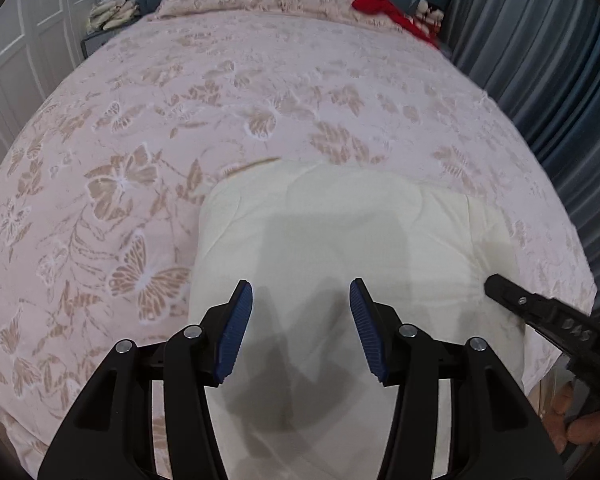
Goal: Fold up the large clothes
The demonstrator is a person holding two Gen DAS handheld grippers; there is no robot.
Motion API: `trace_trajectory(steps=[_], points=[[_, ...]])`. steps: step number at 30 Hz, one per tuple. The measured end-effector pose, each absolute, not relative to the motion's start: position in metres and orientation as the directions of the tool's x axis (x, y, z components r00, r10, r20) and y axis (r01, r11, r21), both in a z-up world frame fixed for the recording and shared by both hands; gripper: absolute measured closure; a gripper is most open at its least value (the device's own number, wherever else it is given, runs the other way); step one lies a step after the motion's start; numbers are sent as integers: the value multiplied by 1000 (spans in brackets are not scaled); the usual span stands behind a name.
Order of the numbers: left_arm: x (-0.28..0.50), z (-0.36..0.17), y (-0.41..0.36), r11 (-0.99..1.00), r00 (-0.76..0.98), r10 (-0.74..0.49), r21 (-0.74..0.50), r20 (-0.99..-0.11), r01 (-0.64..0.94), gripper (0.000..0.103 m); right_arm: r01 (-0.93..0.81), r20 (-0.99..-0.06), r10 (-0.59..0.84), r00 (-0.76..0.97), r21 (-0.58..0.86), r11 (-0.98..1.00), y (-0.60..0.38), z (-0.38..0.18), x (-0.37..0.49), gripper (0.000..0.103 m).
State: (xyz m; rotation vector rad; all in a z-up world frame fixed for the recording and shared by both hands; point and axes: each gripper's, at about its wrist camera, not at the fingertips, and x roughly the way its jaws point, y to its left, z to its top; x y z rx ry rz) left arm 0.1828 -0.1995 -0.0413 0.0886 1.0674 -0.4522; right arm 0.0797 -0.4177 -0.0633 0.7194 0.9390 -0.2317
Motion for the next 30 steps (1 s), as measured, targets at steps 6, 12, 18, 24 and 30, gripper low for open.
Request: trace_trajectory(steps=[6,12,18,24,30], points=[[177,-60,-214,906,421,-264,-74,-868,416,53,520,-861,39,508,342,783,-415,-101,89,93],[173,-74,-228,900,450,-222,-5,-865,435,44,541,-869,35,493,338,770,-418,-127,92,89],[173,-90,-234,901,464,-192,31,-865,432,39,531,-873,12,488,308,789,-411,-136,95,88],[175,-101,-238,903,478,-177,51,-861,426,36,521,-872,-4,489,288,804,-409,-143,100,88],[174,-111,-241,906,506,-166,72,-846,417,33,512,-866,-17,500,279,812,-408,-148,102,87]])
